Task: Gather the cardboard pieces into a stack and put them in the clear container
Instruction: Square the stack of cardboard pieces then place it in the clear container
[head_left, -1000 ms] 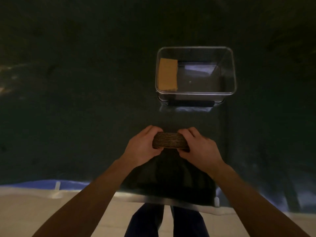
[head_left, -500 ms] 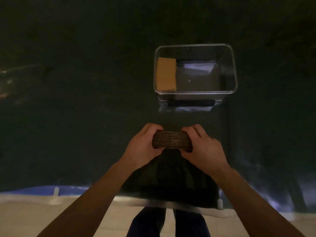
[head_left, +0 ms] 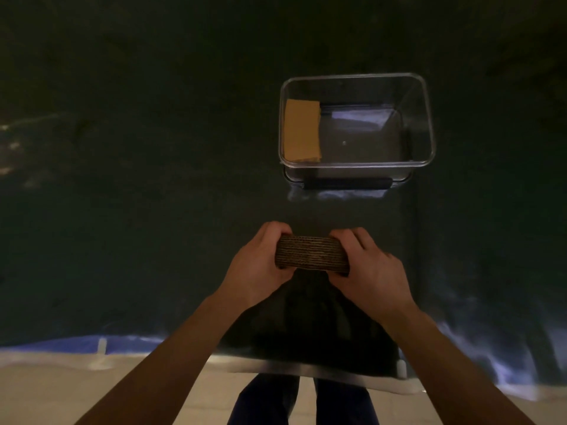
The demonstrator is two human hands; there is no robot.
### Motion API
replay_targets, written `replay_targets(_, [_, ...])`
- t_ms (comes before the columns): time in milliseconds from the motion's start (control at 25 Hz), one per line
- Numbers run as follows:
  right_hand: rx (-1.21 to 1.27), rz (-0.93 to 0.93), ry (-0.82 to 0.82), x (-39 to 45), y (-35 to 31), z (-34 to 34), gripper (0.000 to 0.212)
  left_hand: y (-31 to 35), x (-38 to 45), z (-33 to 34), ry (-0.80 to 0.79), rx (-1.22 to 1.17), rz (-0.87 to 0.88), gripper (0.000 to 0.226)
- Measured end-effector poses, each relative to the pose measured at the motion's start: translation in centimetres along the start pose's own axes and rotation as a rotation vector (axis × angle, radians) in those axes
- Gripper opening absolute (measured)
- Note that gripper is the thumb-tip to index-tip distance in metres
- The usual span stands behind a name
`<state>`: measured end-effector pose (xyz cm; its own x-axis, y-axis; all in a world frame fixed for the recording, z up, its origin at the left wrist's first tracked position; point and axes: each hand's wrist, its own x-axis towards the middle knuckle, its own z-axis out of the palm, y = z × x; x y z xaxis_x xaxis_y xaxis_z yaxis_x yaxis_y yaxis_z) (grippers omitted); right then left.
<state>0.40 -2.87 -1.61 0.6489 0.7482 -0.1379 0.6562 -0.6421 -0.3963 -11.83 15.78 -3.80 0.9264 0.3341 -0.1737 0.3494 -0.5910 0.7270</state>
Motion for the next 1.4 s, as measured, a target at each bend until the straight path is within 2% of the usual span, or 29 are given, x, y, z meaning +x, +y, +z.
replay_targets(120, [0.077,0.086,-0.113,0.0,-0.3,1.1,0.058,0.0,-0.1,1.0,-0.037,0.029,-0.077,0.054])
replay_targets(280, [0.084,0.09,-0.099,0.0,0.0,1.7,0.06,-0.3,0.0,1.3,-0.05,-0.007,-0.071,0.059])
replay_targets(440, [0.081,0.084,-0.085,-0.1,0.1,1.8,0.06,-1.2,-0.8,-0.1,-0.097,-0.039,-0.054,0.103])
replay_targets(480, [0.081,0.081,-0.076,-0.1,0.1,1.9,0.06,-1.8,-1.6,-0.6,-0.047,-0.085,-0.055,0.105])
replay_targets(520, [0.082,0.08,-0.071,-0.1,0.2,1.9,0.06,-2.3,-2.6,-0.9,0.042,-0.181,-0.052,0.098])
replay_targets(600, [0.084,0.076,-0.064,-0.2,0.2,1.9,0.06,-3.1,-4.4,-0.8,0.281,-0.494,-0.077,0.078])
replay_targets(680, [0.078,0.071,-0.052,-0.2,0.3,1.9,0.06,-2.7,-4.9,0.3,0.502,-0.752,-0.164,0.068])
replay_targets(760, [0.063,0.071,-0.049,-0.2,0.3,2.0,0.061,-0.8,-4.4,2.3,0.578,-0.895,-0.266,0.06])
replay_targets(800, [0.061,0.074,-0.053,-0.2,0.2,2.0,0.062,0.5,-4.1,3.3,0.542,-0.926,-0.317,0.058])
replay_targets(920, [0.071,0.095,-0.022,-0.1,0.2,2.0,0.061,2.7,-3.4,4.6,0.199,-0.9,-0.414,0.058])
replay_targets(960, [0.068,0.092,-0.009,-0.1,0.2,2.0,0.061,2.6,-3.0,4.2,0.14,-0.894,-0.45,0.061])
replay_targets(1000, [0.064,0.084,-0.002,-0.1,0.3,2.0,0.06,2.2,-2.7,3.6,0.175,-0.869,-0.476,0.064])
replay_targets(1080, [0.061,0.077,-0.004,-0.1,0.2,2.1,0.06,1.9,-2.2,2.4,0.364,-0.761,-0.505,0.063])
replay_targets(1120, [0.064,0.081,-0.003,0.0,0.2,2.1,0.06,1.9,-2.1,2.6,0.384,-0.746,-0.49,0.062])
replay_targets(1200, [0.076,0.106,0.006,0.1,0.2,2.2,0.06,3.0,-2.4,3.6,0.23,-0.896,-0.432,0.061])
replay_targets(1280, [0.087,0.122,0.012,0.2,0.1,2.3,0.059,3.4,-2.9,4.1,0.121,-0.942,-0.35,0.07])
replay_targets(1400, [0.087,0.124,0.009,0.2,0.2,2.1,0.057,1.9,-2.6,3.1,0.003,-0.718,-0.222,0.097])
